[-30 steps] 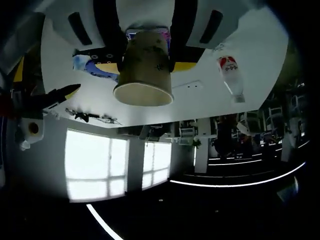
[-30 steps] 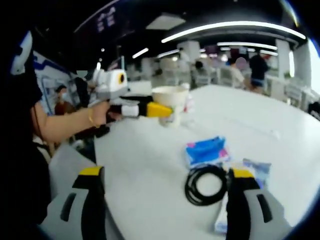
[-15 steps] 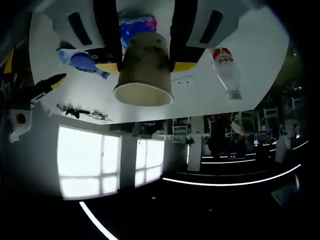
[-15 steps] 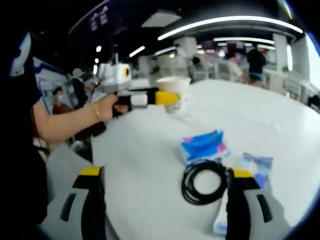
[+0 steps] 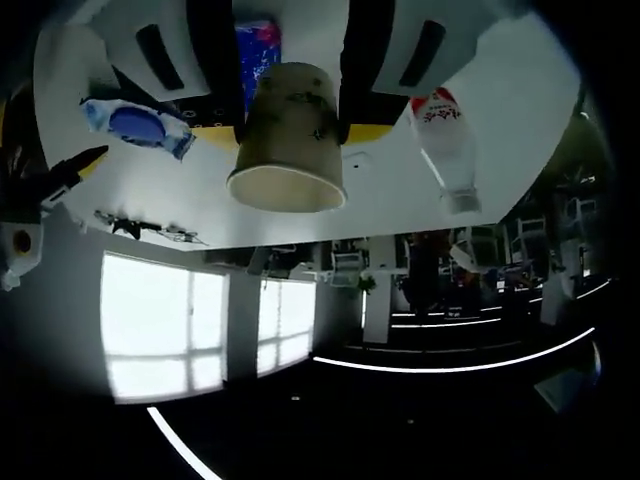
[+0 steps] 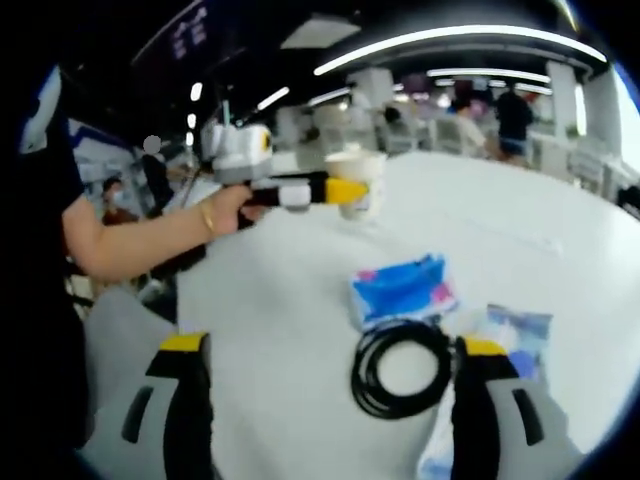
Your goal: Arrange the tabletop items into an orderly group along one side of the table until the central work area is clear of visible clutter.
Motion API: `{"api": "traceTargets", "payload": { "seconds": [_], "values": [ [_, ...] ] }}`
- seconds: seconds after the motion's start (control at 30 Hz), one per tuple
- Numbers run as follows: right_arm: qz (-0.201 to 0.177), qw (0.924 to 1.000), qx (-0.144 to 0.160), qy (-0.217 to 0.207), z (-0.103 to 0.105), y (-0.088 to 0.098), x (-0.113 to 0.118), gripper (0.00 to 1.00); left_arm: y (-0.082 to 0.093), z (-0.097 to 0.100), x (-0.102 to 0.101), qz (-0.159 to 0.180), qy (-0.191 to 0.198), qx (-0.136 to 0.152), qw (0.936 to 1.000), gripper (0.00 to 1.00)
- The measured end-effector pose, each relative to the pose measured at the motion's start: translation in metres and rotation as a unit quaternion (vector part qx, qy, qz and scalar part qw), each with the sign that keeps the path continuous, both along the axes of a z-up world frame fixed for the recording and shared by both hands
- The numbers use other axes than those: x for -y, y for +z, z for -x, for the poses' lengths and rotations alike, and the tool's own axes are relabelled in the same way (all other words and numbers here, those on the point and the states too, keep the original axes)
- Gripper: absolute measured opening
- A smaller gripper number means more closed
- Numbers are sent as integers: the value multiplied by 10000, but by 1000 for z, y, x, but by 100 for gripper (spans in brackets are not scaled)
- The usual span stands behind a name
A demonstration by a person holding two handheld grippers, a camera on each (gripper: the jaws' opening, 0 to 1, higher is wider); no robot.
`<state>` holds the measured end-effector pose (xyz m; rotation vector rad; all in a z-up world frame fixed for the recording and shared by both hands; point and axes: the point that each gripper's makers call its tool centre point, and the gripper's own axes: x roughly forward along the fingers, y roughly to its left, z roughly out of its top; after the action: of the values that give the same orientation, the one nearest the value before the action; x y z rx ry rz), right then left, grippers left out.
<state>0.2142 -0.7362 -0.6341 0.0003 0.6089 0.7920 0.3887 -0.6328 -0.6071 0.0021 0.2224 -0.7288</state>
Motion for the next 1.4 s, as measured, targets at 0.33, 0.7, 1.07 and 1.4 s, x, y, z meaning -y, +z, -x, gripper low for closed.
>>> {"api": "traceTargets", "payload": {
  "seconds": [0.33,0.7,1.07,1.4],
  "values": [
    [-14,10000,-82,-54,-5,-13,2,97,-16,-23,1,-25,281,7,9996,35],
    [-74,9998,-143,-86,-11,-22,5,96,-32,-47,3,95,561,58,9984,35],
    [-49,9997,-170,-137,-17,-30,9,93,-53,-59,2,-71,662,95,9977,35],
    [15,9995,-292,-155,-17,-39,12,92,-68,-69,1,-105,720,63,9973,35]
  ]
}}
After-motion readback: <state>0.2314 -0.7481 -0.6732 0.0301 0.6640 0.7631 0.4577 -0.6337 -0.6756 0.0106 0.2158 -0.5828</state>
